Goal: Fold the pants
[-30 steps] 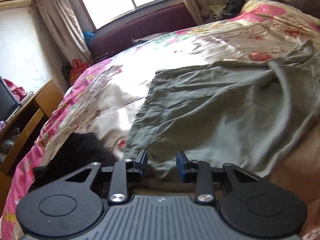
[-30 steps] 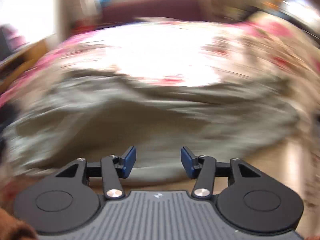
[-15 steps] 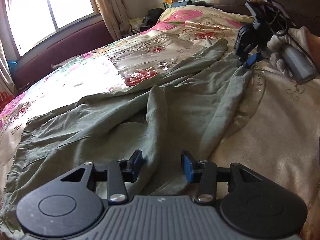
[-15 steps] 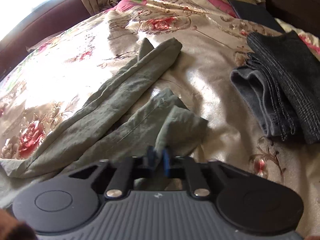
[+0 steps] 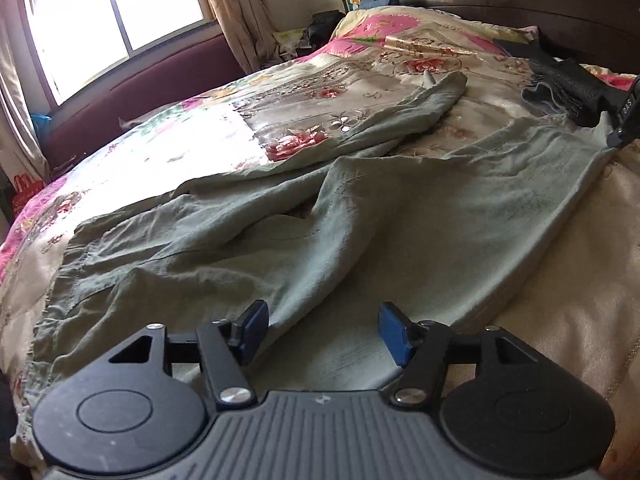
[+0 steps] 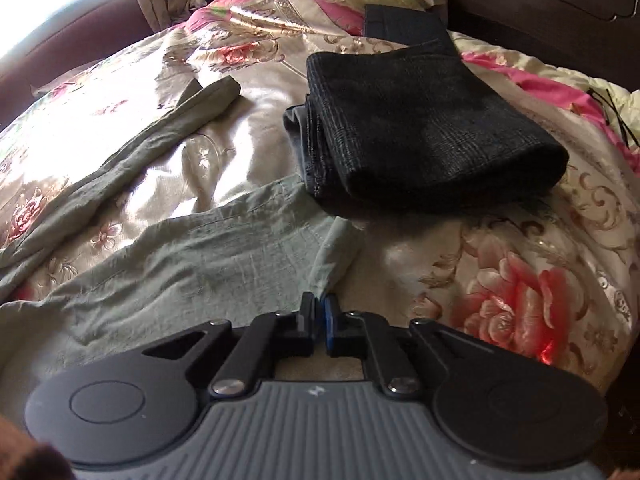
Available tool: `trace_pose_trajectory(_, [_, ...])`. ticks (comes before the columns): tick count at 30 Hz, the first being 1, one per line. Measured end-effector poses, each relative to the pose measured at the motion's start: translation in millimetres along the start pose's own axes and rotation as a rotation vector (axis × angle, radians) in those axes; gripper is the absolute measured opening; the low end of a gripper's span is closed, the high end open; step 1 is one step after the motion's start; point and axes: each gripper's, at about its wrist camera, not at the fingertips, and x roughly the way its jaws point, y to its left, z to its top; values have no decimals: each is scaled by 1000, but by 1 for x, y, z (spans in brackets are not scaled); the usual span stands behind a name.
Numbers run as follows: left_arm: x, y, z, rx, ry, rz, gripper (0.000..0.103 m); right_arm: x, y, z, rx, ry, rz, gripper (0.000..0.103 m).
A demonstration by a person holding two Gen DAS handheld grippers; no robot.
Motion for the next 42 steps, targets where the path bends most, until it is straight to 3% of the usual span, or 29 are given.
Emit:
trace_pose_trajectory(6, [-11, 20, -5, -28, 4, 59, 83, -12, -20, -9, -25, -19, -101, 6])
trace_pose_trajectory(8, [-16, 29, -9, -25, 4, 90, 83, -29, -19, -12, -61, -68, -130, 10])
trace_pose_trajectory(11, [-26, 52, -20, -46, 7, 153, 84, -57, 13, -15, -183, -166, -5, 10])
trace_pose_trajectory(15, [-18, 89, -30, -90, 54, 278, 84, -40, 92, -23, -311, -69, 348, 13])
trace_pose_trajectory(16, [-12, 100, -34, -98, 71, 313, 84, -30, 115, -26, -335, -30, 394, 15])
trace_pose_trajectory(18, [2, 122, -43, -105, 132, 368, 84, -1, 156, -29, -401, 62, 403, 15])
trace_pose_trajectory(20, [12, 144, -50, -90, 201, 419, 84, 16, 183, -23, -464, 98, 338, 21])
trace_pose_trajectory(23, [10, 183, -43, -113, 182, 401, 84, 7, 223, 0, -624, -3, 385, 26])
trace_pose_trajectory(24, [11, 197, -36, -125, 157, 388, 84, 6, 243, 7, -696, -24, 413, 33])
trace_pose_trajectory(26, [18, 220, -18, -127, 105, 380, 85, 9, 283, 18, -773, -46, 477, 35])
trace_pose_trajectory(29, [47, 251, 9, -117, 59, 334, 90, 30, 348, 24, -891, -5, 567, 45])
trace_pose_trajectory(32, [88, 278, 28, -81, 71, 275, 90, 56, 400, 20, -969, 49, 584, 46])
trace_pose_trajectory(35, [127, 300, 41, -117, 111, 222, 90, 79, 423, 20, -1000, 99, 547, 47])
trace_pose_trajectory(40, [184, 318, 56, -153, 194, 92, 92, 98, 421, 29, -979, 182, 563, 54])
trace_pose_trajectory(42, [200, 320, 61, -156, 214, 67, 103, 102, 420, 34, -973, 205, 561, 60])
